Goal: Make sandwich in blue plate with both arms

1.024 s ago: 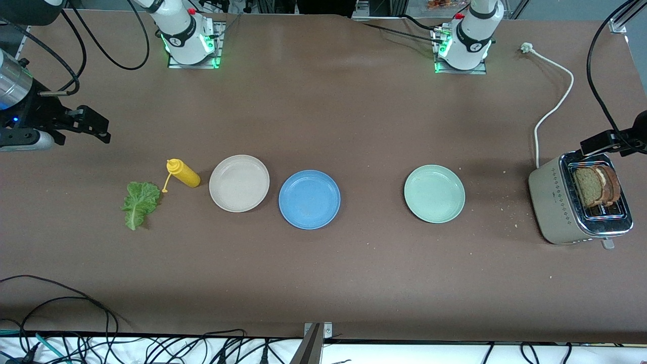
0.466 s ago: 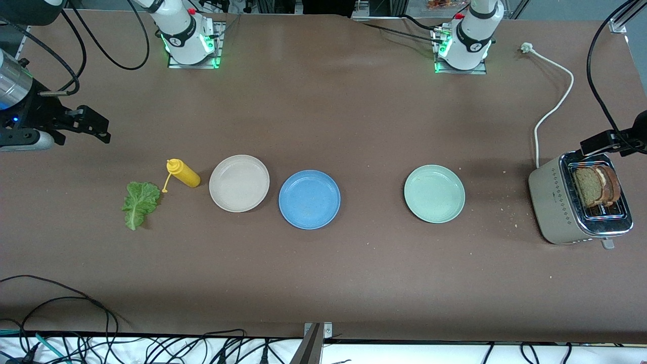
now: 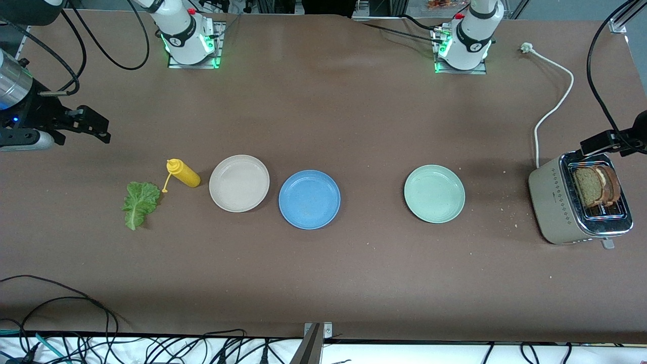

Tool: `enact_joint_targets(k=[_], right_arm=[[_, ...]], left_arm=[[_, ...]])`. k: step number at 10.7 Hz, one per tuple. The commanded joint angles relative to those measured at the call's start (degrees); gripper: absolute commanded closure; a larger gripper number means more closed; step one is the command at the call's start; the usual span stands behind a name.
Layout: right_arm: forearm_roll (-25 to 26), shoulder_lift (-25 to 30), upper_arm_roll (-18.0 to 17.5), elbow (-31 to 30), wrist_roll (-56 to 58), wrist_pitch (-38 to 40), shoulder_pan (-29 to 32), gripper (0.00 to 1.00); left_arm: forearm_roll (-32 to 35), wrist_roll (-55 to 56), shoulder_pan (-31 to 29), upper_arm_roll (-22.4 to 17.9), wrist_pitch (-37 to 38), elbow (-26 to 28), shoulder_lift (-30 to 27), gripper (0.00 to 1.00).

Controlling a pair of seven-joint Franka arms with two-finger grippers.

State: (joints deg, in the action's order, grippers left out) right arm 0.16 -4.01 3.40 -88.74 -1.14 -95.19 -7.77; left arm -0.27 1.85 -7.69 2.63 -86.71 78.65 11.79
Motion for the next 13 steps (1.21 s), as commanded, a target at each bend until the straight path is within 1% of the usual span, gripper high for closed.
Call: enact_joint_targets(k=[1,9,13], right_arm=[[0.0,-0.3,-0.1,1.2,-0.1,1.0,0.2,0.00],[0.0,-0.3,-0.1,1.2,-0.1,0.9,0.2,0.00],[0.0,-0.3,-0.1,1.2,0.1,0.8,0.2,0.00]], left_arm=[[-0.7,-1.3,-0.3,-0.1,0.1,0.5,-0.6,0.00],[-0.6,-3.3,-1.3,-0.4,0.1,0.1,-0.5,0.00],[-0.7,-4.9,-3.8,-0.4,0.0,0.1,0.0,0.00]])
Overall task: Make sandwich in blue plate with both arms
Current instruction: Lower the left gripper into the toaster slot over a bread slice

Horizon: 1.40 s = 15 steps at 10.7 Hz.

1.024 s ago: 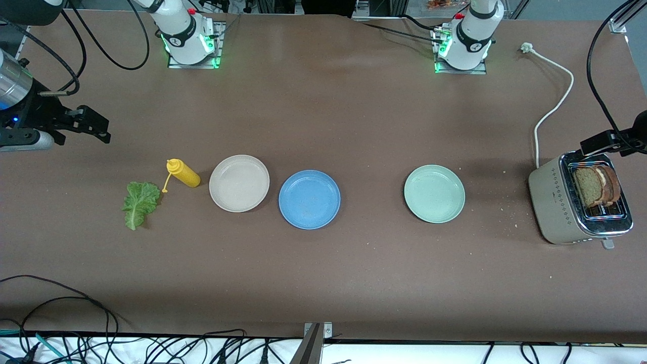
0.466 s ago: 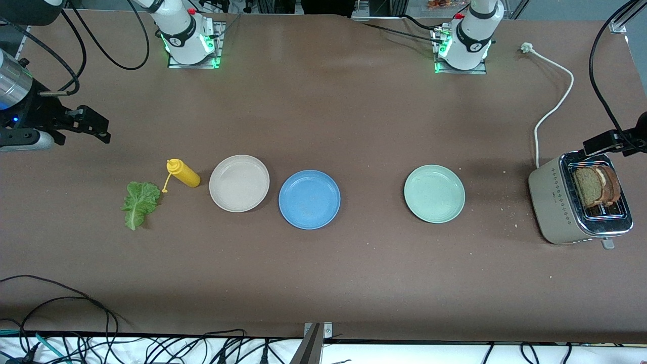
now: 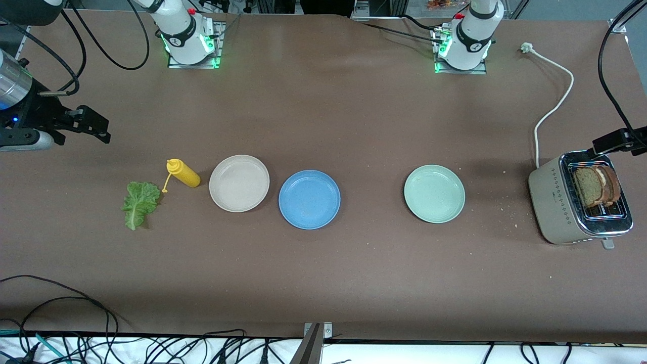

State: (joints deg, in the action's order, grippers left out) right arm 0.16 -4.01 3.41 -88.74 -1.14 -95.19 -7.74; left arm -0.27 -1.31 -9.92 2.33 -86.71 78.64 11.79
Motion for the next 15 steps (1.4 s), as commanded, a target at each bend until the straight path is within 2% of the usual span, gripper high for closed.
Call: enact_joint_targets(k=[1,3,5,7,8,11,15], right_arm=[[0.0,-0.3,-0.1,1.2,0.1,0.8,0.2,0.00],[0.1,-0.3,-0.2,1.3,0.1,0.7,0.2,0.00],[0.1,-0.3,-0.2,1.3,0.1,0.7,0.2,0.00],[0.0,-0.3,-0.2,1.3,0.2,0.7,0.1,0.00],[0.0,-0.3,-0.2,1.3,0.2,0.7,0.1,0.00],[0.0,-0.3,-0.2,1.3,0.2,0.7,0.1,0.00],[-0.1,-0.3,-0.2,1.3,0.1,0.7,0.1,0.00]], left_arm=[[-0.9,-1.9,-2.9,0.0,-0.2,0.0,0.4,0.00],[-1.0,-2.5,-4.0,0.0,-0.8,0.0,2.8,0.01],[0.2,-7.9,-6.2,-0.1,-5.2,0.1,4.6,0.01],[0.1,-8.5,-7.9,-0.1,-7.5,0.0,8.0,0.04],[1.0,-8.5,-8.0,-0.1,-9.9,0.1,9.5,0.04],[6.4,-8.4,-7.9,-0.1,-10.6,0.5,13.0,0.04],[6.4,-8.4,-8.0,-0.1,-9.7,2.0,15.1,0.15]])
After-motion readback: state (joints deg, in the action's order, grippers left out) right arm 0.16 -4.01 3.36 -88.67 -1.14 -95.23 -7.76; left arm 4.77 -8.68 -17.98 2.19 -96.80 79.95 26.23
